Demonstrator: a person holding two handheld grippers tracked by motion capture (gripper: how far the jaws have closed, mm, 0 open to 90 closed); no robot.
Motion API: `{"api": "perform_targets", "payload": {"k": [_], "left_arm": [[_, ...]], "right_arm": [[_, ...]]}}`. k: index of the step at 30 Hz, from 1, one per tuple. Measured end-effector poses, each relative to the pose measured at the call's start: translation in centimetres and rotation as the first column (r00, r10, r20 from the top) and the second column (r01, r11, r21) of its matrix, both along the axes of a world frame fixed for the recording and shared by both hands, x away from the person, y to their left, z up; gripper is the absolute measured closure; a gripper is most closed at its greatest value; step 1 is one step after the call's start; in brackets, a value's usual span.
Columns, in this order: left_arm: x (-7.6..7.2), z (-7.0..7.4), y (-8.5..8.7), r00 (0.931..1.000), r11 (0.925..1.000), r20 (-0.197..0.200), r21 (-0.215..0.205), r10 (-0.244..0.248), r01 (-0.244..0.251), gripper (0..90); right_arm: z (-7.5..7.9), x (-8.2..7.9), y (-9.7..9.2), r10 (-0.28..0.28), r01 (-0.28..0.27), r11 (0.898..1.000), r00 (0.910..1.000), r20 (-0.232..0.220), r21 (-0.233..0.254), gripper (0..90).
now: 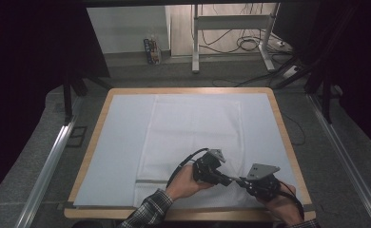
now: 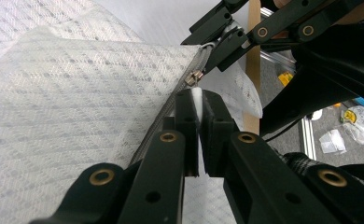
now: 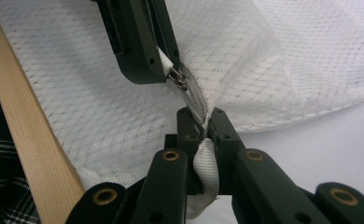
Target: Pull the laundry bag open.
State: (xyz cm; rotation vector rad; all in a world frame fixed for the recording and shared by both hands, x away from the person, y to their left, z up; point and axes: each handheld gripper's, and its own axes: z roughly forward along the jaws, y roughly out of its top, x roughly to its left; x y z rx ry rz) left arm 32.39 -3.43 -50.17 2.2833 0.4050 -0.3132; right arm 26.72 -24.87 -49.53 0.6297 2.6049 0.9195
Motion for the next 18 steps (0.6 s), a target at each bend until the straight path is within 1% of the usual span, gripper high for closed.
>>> {"api": "perform_targets", "payload": {"k": [2, 3, 5, 6, 8, 9, 10, 12, 15, 17, 18], "left_arm": [[0.0, 0.0, 0.1, 1.0000, 1.0000, 0.000, 0.000, 0.000, 0.000, 87.1], [0.0, 0.0, 0.1, 0.9999, 0.9999, 0.008, 0.008, 0.006, -0.006, 87.2], [0.1, -0.1, 0.3, 0.9999, 0.9999, -0.007, 0.001, 0.013, -0.013, 87.2], [0.1, -0.1, 0.4, 0.9999, 0.9999, -0.006, 0.006, 0.014, -0.014, 87.2], [0.0, -0.1, 0.6, 0.9998, 0.9998, 0.000, 0.011, 0.018, -0.018, 87.2], [0.1, -0.1, 0.8, 0.9998, 0.9998, -0.007, 0.003, 0.019, -0.019, 87.2], [0.1, -0.1, 0.8, 0.9998, 0.9998, -0.006, 0.004, 0.017, -0.017, 87.2], [0.0, 0.0, 0.9, 0.9997, 0.9996, 0.009, 0.015, 0.022, -0.022, 87.2], [0.0, 0.0, 1.2, 0.9996, 0.9993, 0.011, 0.024, 0.027, -0.027, 87.2], [0.0, 0.0, 1.4, 0.9994, 0.9993, 0.007, 0.016, 0.034, -0.034, 87.2], [-0.1, 0.0, 1.5, 0.9993, 0.9992, 0.011, 0.020, 0.035, -0.035, 87.2]], "right_arm": [[0.0, 0.0, 0.0, 0.003, -0.003, 1.000, 1.0000, 0.000, 0.000, 84.6], [0.0, 0.0, 0.0, 0.002, -0.002, 1.000, 1.0000, 0.000, 0.001, 84.6], [0.0, 0.0, -0.1, -0.005, 0.005, 1.000, 1.0000, -0.002, 0.000, 84.6], [-0.1, 0.0, -0.2, -0.007, 0.007, 1.000, 1.0000, -0.006, 0.008, 84.6], [0.0, 0.0, -0.3, -0.007, 0.007, 1.000, 1.0000, -0.005, 0.006, 84.6], [0.0, 0.0, -0.3, -0.010, 0.010, 1.000, 0.9999, -0.006, 0.009, 84.6], [0.0, 0.0, -0.3, -0.009, 0.009, 1.000, 0.9999, -0.010, 0.016, 84.6], [0.0, 0.0, -0.2, -0.010, 0.010, 1.000, 0.9999, -0.009, 0.013, 84.6], [-0.1, 0.1, -0.4, -0.013, 0.013, 1.000, 0.9998, -0.017, 0.015, 84.5], [-0.1, 0.1, -0.4, -0.018, 0.018, 1.000, 0.9996, -0.021, 0.019, 84.5], [-0.1, 0.1, -0.4, -0.019, 0.019, 1.000, 0.9995, -0.024, 0.022, 84.5]]}}
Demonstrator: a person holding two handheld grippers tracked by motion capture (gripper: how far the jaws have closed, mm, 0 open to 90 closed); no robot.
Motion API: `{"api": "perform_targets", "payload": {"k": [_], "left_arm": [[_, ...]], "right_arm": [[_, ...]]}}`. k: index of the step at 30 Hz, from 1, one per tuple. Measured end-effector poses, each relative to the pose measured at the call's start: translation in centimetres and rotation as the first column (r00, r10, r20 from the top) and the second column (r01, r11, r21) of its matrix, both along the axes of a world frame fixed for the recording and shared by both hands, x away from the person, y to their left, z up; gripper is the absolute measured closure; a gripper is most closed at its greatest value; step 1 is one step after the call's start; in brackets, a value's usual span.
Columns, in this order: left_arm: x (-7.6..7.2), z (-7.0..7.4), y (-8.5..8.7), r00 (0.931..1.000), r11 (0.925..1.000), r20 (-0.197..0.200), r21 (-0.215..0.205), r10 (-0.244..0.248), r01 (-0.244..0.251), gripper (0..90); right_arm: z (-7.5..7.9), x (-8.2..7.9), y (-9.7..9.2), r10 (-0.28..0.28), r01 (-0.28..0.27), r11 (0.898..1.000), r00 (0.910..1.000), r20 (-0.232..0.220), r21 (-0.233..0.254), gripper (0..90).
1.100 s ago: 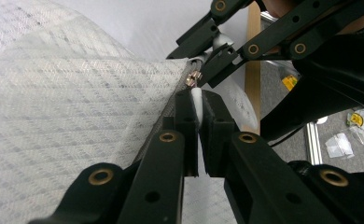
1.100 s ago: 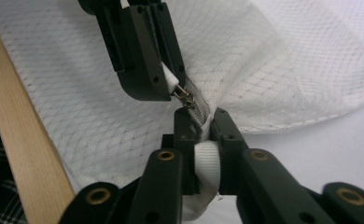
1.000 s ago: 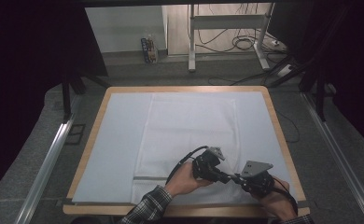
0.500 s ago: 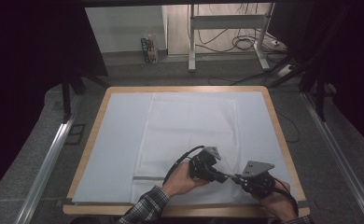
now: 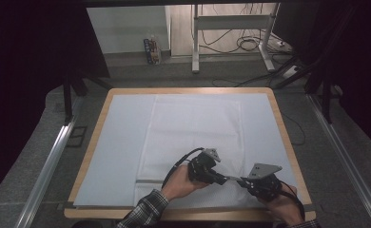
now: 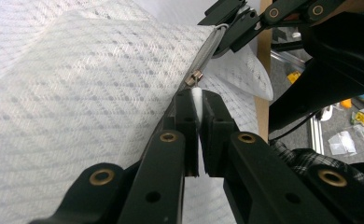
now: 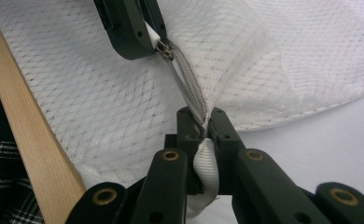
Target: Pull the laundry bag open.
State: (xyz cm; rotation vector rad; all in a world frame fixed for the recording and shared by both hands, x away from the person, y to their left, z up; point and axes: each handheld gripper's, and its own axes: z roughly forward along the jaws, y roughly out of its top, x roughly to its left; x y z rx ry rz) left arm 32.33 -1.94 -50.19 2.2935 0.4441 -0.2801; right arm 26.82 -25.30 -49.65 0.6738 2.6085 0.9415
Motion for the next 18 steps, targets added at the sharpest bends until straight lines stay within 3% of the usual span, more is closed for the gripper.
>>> {"api": "perform_targets", "payload": {"k": [18], "left_arm": [[-0.3, 0.0, 1.7, 0.9993, 0.9993, 0.007, 0.009, 0.037, -0.037, 87.1]], "right_arm": [[-0.1, 0.1, -0.2, -0.013, 0.013, 1.000, 0.9998, -0.016, 0.007, 84.4]]}}
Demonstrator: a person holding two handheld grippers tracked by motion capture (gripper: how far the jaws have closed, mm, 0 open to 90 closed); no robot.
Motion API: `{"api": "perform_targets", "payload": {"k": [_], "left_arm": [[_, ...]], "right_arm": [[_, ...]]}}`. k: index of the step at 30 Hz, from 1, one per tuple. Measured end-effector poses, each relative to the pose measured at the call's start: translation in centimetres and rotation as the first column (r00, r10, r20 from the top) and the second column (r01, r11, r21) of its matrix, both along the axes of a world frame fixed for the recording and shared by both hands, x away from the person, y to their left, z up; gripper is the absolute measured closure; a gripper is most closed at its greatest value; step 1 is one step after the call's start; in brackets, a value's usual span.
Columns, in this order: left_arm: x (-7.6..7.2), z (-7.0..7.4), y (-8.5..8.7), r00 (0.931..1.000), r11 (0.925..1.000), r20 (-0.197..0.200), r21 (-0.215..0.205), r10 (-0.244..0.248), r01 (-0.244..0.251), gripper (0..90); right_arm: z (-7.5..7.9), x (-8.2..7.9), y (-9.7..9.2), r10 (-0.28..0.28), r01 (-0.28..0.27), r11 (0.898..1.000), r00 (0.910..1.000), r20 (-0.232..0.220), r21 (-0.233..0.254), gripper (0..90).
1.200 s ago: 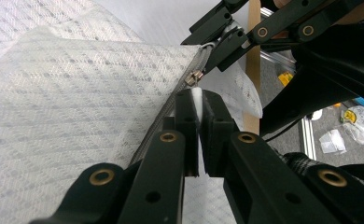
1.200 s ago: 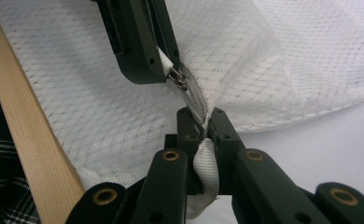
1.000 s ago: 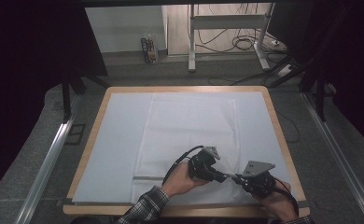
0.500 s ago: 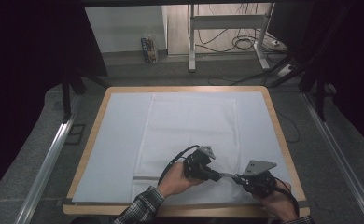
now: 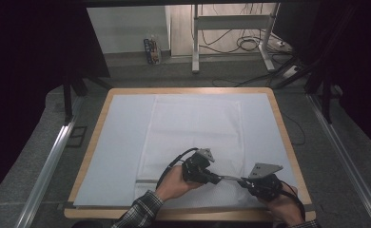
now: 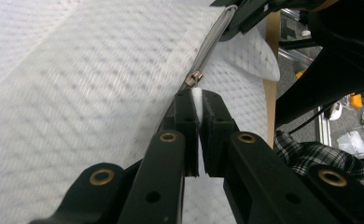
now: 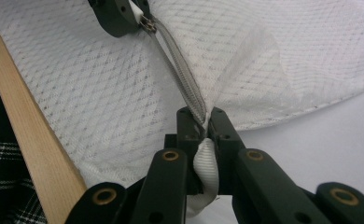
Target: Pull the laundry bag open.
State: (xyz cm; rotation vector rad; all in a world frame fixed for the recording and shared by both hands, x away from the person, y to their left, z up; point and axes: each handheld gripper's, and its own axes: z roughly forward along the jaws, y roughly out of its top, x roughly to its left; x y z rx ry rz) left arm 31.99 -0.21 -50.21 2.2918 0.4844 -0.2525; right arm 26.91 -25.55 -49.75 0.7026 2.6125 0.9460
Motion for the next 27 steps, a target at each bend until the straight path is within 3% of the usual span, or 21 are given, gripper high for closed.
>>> {"api": "perform_targets", "payload": {"k": [27], "left_arm": [[-0.4, 0.0, 4.1, 0.9973, 0.9973, -0.002, 0.003, 0.074, -0.074, 87.1]], "right_arm": [[0.0, -0.1, -0.1, 0.001, -0.001, 1.000, 1.0000, 0.001, -0.007, 84.3]]}}
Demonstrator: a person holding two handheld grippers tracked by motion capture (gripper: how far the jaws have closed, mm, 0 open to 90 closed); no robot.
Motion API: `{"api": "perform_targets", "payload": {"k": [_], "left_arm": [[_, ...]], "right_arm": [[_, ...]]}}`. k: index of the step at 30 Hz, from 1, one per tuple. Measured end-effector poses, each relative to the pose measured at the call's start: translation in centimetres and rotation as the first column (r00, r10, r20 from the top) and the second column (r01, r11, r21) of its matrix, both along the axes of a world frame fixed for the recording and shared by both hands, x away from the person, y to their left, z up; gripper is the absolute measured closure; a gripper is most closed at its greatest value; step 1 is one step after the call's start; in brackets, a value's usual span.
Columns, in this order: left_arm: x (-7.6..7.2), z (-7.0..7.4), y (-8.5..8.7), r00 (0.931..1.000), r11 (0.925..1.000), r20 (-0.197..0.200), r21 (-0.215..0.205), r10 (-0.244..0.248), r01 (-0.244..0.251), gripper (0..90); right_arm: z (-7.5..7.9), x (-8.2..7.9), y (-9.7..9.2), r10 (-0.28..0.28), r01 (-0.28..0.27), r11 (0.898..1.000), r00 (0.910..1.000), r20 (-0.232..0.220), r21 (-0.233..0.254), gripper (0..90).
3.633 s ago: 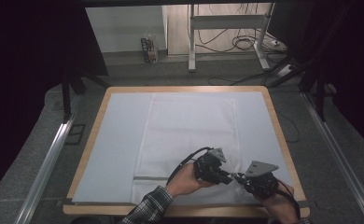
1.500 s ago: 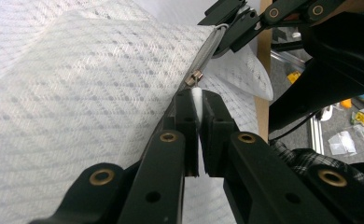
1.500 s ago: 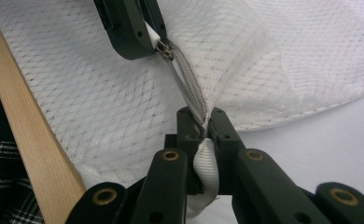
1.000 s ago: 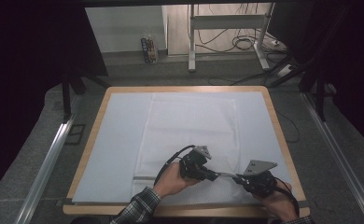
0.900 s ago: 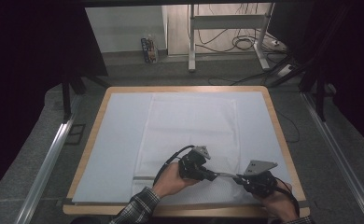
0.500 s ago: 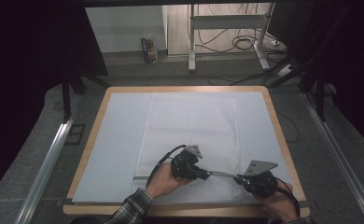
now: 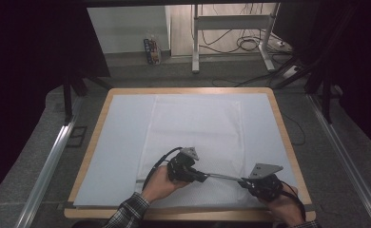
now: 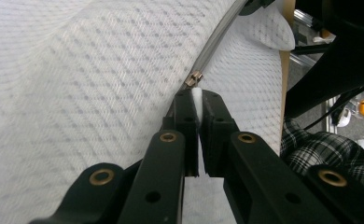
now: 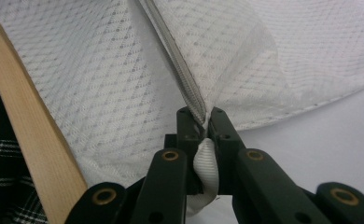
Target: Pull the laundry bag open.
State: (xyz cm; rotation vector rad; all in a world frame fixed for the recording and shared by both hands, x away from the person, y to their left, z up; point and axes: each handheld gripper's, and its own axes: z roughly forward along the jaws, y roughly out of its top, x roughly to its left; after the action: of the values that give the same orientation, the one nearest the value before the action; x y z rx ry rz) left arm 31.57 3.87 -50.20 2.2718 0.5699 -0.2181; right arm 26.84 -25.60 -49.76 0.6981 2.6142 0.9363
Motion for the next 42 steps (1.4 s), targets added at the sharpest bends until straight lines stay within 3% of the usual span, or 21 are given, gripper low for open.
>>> {"api": "perform_targets", "payload": {"k": [28, 42], "left_arm": [[-0.6, -0.4, 3.2, 0.9984, 0.9984, -0.012, -0.010, 0.055, -0.055, 87.2], [-1.1, -0.4, 5.4, 0.9945, 0.9944, -0.014, -0.015, 0.104, -0.104, 87.2]], "right_arm": [[0.0, 0.0, 0.0, -0.001, 0.001, 1.000, 1.0000, -0.005, -0.001, 84.3], [0.0, -0.1, -0.1, -0.006, 0.006, 1.000, 1.0000, -0.006, 0.002, 84.4]]}}
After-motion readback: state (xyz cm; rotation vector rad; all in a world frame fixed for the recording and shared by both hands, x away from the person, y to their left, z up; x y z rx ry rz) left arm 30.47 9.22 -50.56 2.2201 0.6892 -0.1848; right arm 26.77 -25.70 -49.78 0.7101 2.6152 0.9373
